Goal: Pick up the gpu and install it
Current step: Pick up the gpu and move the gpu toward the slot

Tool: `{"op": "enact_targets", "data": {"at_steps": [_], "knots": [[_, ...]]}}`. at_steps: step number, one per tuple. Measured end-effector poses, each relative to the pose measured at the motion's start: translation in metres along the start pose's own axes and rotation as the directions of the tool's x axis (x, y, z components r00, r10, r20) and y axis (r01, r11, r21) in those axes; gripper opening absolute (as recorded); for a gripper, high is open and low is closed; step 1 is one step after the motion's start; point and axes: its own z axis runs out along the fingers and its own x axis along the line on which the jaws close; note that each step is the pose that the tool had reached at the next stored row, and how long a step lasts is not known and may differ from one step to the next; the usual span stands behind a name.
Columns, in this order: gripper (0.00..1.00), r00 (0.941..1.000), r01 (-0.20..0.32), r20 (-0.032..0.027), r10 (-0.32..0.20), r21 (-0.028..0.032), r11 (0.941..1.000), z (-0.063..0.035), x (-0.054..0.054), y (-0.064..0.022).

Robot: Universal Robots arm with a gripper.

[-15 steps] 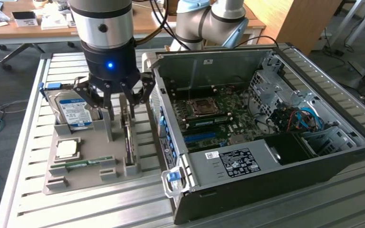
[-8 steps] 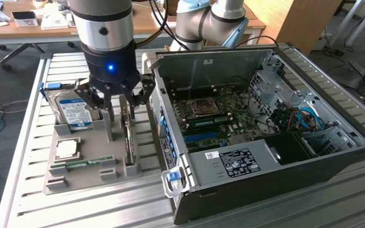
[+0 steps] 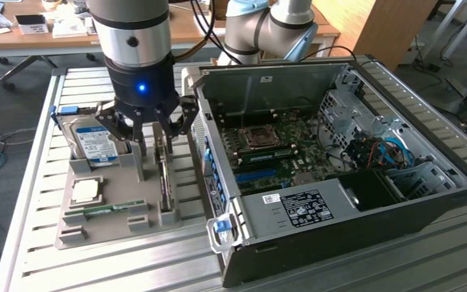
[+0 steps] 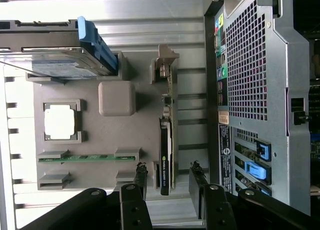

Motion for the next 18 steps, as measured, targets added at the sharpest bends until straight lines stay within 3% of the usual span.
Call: {"op": "enact_targets", "data": {"at_steps": [18], "knots": [[0.47, 1.0, 0.0, 0.0, 0.0, 0.0001, 1.0, 0.0074, 0.0002, -0.0003]]}}
